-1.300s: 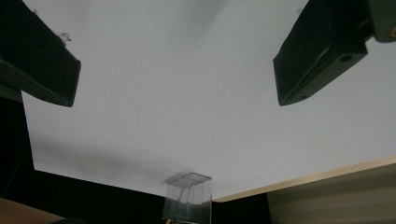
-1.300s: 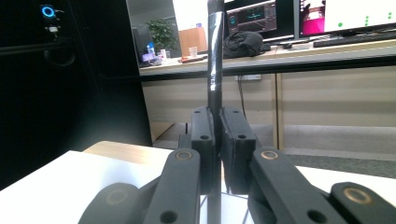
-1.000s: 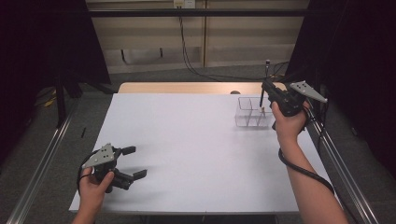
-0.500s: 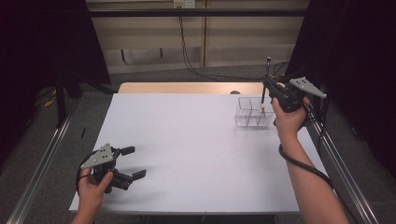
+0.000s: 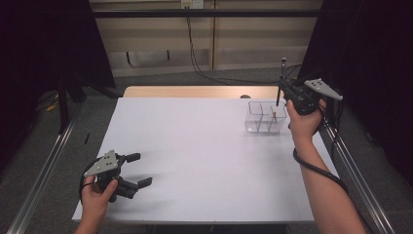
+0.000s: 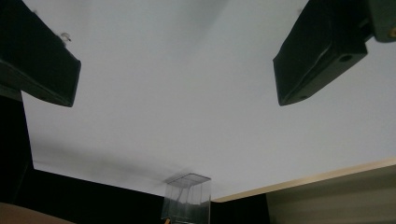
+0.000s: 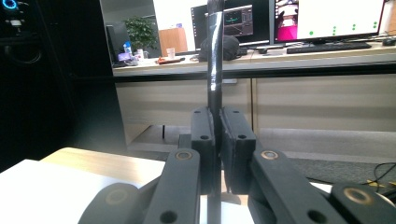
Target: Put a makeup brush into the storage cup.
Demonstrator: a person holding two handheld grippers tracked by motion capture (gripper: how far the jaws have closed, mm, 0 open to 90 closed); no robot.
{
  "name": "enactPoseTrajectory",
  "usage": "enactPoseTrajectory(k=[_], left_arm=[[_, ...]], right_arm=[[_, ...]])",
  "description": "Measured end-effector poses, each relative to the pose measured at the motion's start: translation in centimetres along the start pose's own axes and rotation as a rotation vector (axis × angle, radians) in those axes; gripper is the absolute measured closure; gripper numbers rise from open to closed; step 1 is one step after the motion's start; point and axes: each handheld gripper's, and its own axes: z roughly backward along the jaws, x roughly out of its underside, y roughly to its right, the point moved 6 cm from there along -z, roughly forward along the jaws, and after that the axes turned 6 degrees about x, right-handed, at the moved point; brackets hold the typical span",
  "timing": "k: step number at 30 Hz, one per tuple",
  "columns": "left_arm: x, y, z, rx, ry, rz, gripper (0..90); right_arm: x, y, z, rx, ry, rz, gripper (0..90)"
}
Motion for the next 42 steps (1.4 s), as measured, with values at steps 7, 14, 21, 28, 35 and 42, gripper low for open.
enactPoseTrajectory(k=[7, 14, 21, 28, 35, 42], left_arm=[[0.0, 0.0, 0.0, 0.0, 0.001, 0.003, 0.6], [-0.1, 0.1, -0.1, 0.0, 0.002, 0.004, 0.6], [0.0, 0.2, 0.0, 0.002, 0.004, 0.006, 0.6], [-0.1, 0.1, 0.1, 0.0, 0.006, 0.001, 0.6], [-0.1, 0.1, 0.1, 0.001, 0.008, 0.007, 0.6], [-0.1, 0.1, 0.1, 0.001, 0.008, 0.006, 0.6]], right_arm=[[0.4, 0.5, -0.1, 0.01, -0.014, 0.013, 84.8], [0.8, 0.8, -0.1, 0.019, -0.02, 0.014, 84.8], [1.3, 1.0, -0.3, 0.026, -0.029, 0.021, 84.8], [1.9, 1.1, -0.6, 0.036, -0.033, 0.024, 84.8], [2.5, 1.6, -0.8, 0.042, -0.039, 0.017, 84.8], [3.0, 1.7, -0.9, 0.04, -0.045, 0.022, 84.8]])
